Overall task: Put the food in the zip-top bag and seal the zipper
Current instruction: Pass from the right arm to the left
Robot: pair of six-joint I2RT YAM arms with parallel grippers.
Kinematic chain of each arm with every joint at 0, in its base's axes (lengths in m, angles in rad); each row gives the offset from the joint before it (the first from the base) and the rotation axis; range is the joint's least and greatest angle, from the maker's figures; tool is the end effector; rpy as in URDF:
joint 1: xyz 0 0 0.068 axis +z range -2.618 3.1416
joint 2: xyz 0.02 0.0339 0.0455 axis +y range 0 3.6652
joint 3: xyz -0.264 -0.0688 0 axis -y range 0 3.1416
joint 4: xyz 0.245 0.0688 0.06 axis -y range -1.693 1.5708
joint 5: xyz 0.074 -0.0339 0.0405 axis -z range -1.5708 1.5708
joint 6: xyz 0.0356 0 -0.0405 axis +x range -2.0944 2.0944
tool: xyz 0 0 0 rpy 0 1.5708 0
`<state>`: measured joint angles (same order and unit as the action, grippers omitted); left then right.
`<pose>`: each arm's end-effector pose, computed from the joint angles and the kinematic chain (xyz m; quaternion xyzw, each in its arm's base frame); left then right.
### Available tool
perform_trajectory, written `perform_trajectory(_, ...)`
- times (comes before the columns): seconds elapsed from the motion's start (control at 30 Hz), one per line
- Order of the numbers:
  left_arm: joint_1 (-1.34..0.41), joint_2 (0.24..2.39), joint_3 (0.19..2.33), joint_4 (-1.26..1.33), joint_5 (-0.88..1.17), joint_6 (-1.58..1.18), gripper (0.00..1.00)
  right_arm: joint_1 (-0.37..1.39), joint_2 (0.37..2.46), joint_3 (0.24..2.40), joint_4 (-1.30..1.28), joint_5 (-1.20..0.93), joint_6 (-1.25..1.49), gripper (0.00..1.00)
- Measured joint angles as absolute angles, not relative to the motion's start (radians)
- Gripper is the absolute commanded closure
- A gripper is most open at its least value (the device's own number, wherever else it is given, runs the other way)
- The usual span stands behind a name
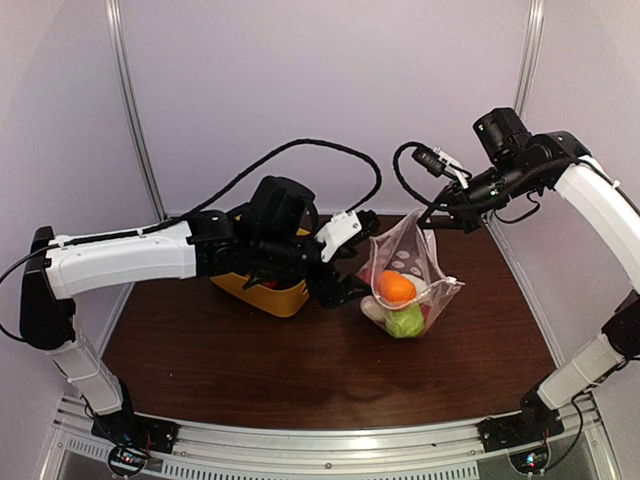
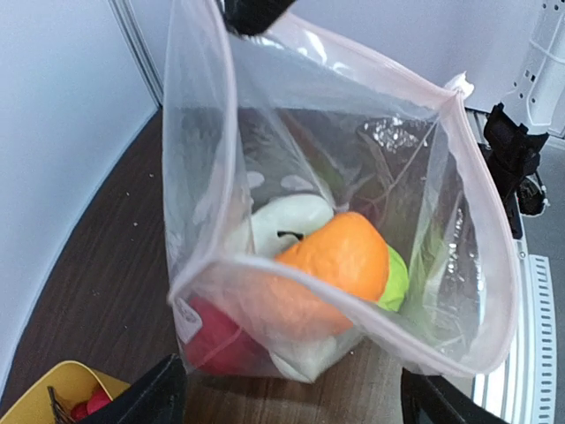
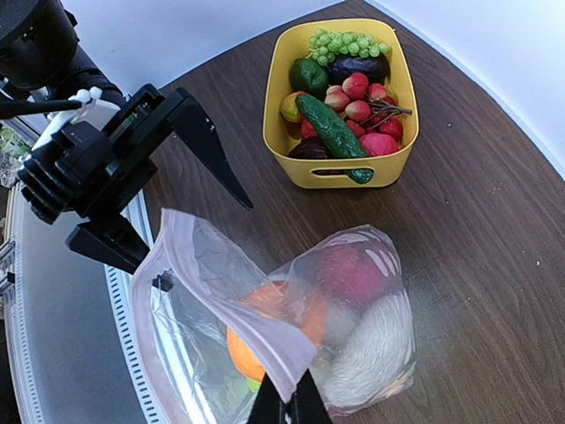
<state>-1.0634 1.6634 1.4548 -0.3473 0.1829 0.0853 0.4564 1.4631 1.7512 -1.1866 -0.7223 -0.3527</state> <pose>0.1834 -0.3432 0.3268 0.5101 0.7066 -0.2978 0.3897 0.2340 0.1411 0.4243 -0.4548 0.7660 0.3491 0.2909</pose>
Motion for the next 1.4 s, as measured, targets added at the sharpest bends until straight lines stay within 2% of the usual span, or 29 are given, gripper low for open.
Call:
perform_trajectory(0.17,-1.073,1.667,1.455,-0.237,0.121,0.143,0.19,0.488,1.474,1.782,-1.216,-0.728,-0.368,1.00)
perform_trajectory(0.23,-1.073,1.674,1.455,-0.205,0.109,0.171,0.24,0.501,1.479,1.793,-1.231,-0.730,-0.373,1.00)
perform_trajectory(0.4,-1.073,1.708,1.466,-0.159,0.115,0.212,0.50,0.518,1.481,1.800,-1.250,-0.729,-0.383,1.00)
perform_trajectory(0.57,-1.073,1.726,1.471,-0.133,0.198,0.215,0.88,0.520,1.490,1.800,-1.251,-0.712,-0.382,1.00)
perform_trajectory(0.6,-1.073,1.726,1.471,-0.125,0.218,0.208,0.98,0.520,1.494,1.800,-1.250,-0.705,-0.382,1.00)
perform_trajectory(0.63,-1.073,1.726,1.470,-0.113,0.242,0.210,1.00,0.520,1.499,1.800,-1.249,-0.698,-0.382,1.00)
perform_trajectory(0.7,-1.073,1.726,1.466,-0.091,0.278,0.198,1.00,0.519,1.507,1.800,-1.247,-0.688,-0.385,0.99)
perform_trajectory(0.73,-1.073,1.726,1.460,-0.077,0.292,0.194,1.00,0.516,1.511,1.800,-1.246,-0.683,-0.388,0.95)
perform_trajectory(0.87,-1.073,1.726,1.441,-0.053,0.316,0.167,1.00,0.482,1.520,1.800,-1.254,-0.683,-0.411,0.71)
perform_trajectory(0.97,-1.073,1.726,1.434,-0.047,0.314,0.136,1.00,0.418,1.521,1.800,-1.284,-0.704,-0.447,0.59)
perform_trajectory(1.07,-1.073,1.726,1.434,-0.046,0.297,0.094,1.00,0.337,1.518,1.800,-1.309,-0.734,-0.517,0.56)
perform_trajectory(1.4,-1.071,1.745,1.478,-0.106,0.248,-0.024,1.00,0.153,1.334,1.610,-1.334,-0.790,-0.846,0.57)
